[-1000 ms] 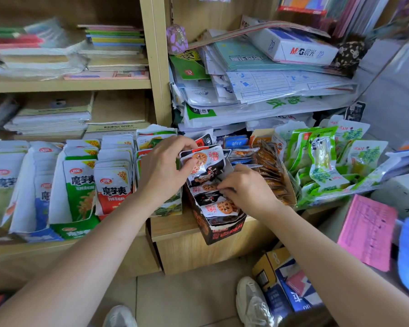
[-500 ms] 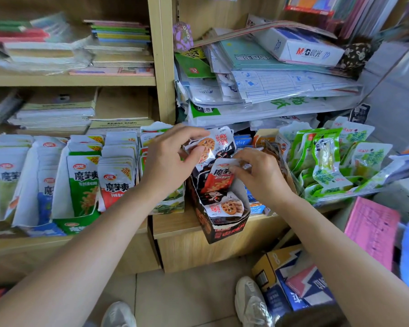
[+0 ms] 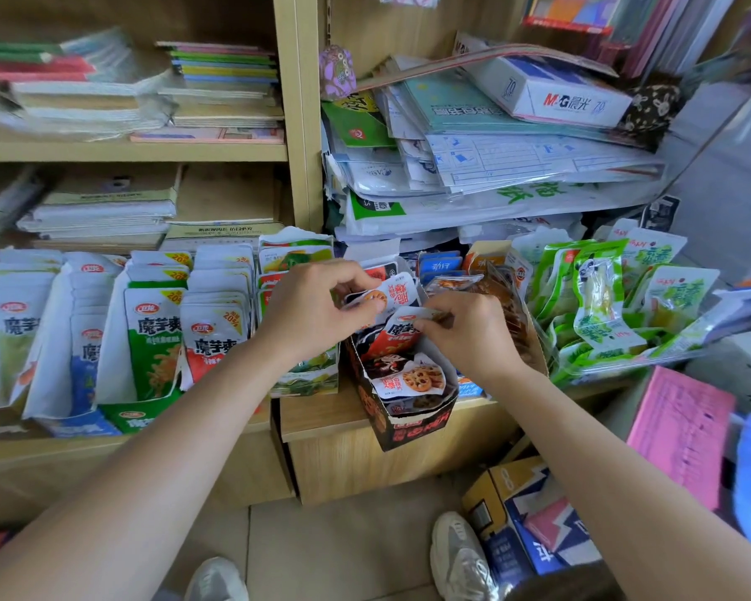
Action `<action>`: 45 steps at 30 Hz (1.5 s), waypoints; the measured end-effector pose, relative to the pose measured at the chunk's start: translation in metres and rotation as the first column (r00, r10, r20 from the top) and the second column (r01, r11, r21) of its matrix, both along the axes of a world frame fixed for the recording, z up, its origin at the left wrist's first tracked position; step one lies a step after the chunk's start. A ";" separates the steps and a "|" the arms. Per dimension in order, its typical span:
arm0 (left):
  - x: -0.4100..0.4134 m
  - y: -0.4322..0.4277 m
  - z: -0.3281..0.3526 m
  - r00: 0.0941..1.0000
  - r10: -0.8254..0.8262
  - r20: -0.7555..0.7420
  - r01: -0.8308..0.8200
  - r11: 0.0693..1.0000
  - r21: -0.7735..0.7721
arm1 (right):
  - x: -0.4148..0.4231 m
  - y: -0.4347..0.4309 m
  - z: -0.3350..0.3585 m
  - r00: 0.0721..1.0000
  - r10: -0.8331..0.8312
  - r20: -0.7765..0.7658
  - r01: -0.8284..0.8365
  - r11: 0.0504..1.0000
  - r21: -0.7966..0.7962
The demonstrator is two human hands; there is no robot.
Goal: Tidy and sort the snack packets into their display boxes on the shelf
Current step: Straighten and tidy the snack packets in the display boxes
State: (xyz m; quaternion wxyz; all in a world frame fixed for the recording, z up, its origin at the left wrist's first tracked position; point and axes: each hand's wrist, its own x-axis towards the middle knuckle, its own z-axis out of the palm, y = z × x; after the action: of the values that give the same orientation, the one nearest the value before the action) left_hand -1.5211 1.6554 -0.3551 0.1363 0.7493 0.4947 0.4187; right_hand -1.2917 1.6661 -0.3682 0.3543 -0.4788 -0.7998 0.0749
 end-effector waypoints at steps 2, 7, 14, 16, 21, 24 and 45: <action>0.001 -0.005 0.001 0.997 -0.031 -0.064 0.029 0.999 -0.036 | -0.002 -0.004 -0.002 0.998 0.033 0.052 -0.035 0.999 0.028; 0.015 -0.018 -0.001 0.981 0.040 -0.188 -0.042 0.999 -0.010 | -0.004 -0.009 -0.012 0.972 0.094 0.213 -0.094 0.996 -0.011; 0.017 -0.017 -0.012 0.946 0.044 -0.321 -0.032 0.999 0.044 | 0.025 -0.028 0.000 0.979 0.196 0.061 -0.188 0.975 -0.119; 0.016 -0.016 -0.013 0.947 0.027 -0.319 -0.023 1.000 0.016 | 0.032 -0.034 0.000 0.958 0.255 0.129 -0.235 0.960 -0.154; 0.009 -0.016 -0.003 0.980 -0.057 -0.189 0.036 0.993 -0.113 | 0.028 -0.036 -0.008 0.942 0.254 0.220 -0.224 0.962 -0.153; 0.009 -0.019 0.002 0.991 -0.071 -0.116 0.057 0.991 -0.125 | 0.028 -0.032 -0.008 0.947 0.263 0.187 -0.243 0.962 -0.121; 0.034 -0.026 -0.016 0.962 0.069 -0.265 -0.006 0.973 0.231 | 0.042 -0.044 0.000 0.971 0.237 0.020 -0.232 0.964 -0.132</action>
State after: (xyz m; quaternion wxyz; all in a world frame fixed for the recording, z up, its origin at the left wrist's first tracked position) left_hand -1.4873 1.6292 -0.3712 -0.0277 0.8006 0.4714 0.3687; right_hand -1.2500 1.6219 -0.3678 0.2968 -0.4039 -0.8505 0.1593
